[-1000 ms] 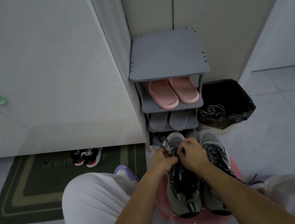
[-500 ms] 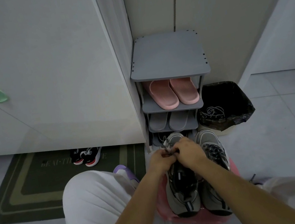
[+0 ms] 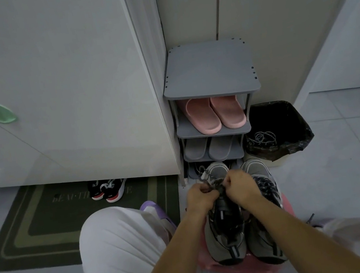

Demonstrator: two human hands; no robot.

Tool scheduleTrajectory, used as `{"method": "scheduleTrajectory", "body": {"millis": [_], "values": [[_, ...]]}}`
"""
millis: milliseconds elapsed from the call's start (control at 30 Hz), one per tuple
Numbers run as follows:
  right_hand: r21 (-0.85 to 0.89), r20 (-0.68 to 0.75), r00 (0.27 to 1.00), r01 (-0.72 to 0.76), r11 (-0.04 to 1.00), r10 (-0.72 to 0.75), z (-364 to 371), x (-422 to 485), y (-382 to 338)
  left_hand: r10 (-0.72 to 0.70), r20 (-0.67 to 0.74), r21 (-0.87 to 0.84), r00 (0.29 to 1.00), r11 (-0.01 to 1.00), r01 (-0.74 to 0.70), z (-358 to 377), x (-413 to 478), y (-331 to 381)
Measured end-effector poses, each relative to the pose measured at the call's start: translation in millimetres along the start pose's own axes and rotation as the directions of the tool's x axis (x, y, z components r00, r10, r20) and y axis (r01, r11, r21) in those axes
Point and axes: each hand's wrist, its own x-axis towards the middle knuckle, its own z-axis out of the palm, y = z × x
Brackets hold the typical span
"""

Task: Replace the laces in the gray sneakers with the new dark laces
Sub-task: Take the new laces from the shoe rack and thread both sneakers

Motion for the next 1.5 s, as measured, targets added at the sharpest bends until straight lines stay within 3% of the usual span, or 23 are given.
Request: {"method": "scheduleTrajectory", "body": {"millis": [133, 333, 467, 567, 633, 700, 800, 900, 1067, 1267, 1400, 1500], "values": [[0.189, -0.085, 0.986, -0.128, 0.974, 0.146, -32, 4, 22, -0.032, 0.009, -0.046, 0.999, 0.998, 0.033, 0, 1, -3], [0.212, -0.216, 0.926, -0.265, 0.941, 0.31, -68, 6, 69, -0.064, -0.015, -0.1, 0.998, 0.993, 0.063, 2, -2, -5], [0.089, -0.185, 0.909, -0.362, 0.928, 0.373, -76, -4, 104, -0.07, -0.009, -0.09, 0.997, 0.994, 0.069, 2, -1, -5], [-0.118, -0.155, 0.939, -0.326, 0.938, 0.307, -73, -10, 95, -0.061, 0.019, -0.073, 0.998, 0.995, 0.062, 2, 0, -5], [-0.231, -0.255, 0.952, -0.23, 0.945, 0.17, -69, -11, 78, -0.063, 0.028, -0.063, 0.998, 0.996, 0.065, 1, -3, -4], [-0.234, -0.312, 0.95, -0.051, 0.971, -0.025, -61, -10, 56, -0.065, 0.027, -0.065, 0.997, 0.996, 0.067, 1, -3, -4], [-0.319, -0.126, 0.964, 0.185, 0.93, -0.235, -36, -6, 23, -0.063, 0.011, -0.036, 0.998, 0.997, 0.064, 1, -4, -4], [-0.456, 0.007, 0.976, 0.197, 0.868, -0.218, -11, -2, 4, -0.046, 0.013, 0.005, 0.999, 0.999, 0.046, 0, -5, -2], [-0.559, 0.021, 0.965, 0.227, 0.798, -0.261, -10, 1, 5, -0.034, -0.003, 0.014, 0.999, 0.999, 0.034, 0, -6, -3], [-0.591, 0.037, 0.975, 0.198, 0.782, -0.218, -25, -4, 20, -0.041, -0.015, -0.006, 0.999, 0.999, 0.041, -1, -8, -2], [-0.552, -0.031, 0.993, 0.077, 0.83, -0.113, -53, 0, 42, -0.064, -0.007, -0.058, 0.998, 0.996, 0.064, 0, -10, -2], [-0.437, -0.012, 0.992, 0.11, 0.893, -0.128, -54, -1, 36, -0.014, -0.034, -0.073, 0.999, 0.997, 0.011, 6, -17, -1]]}}
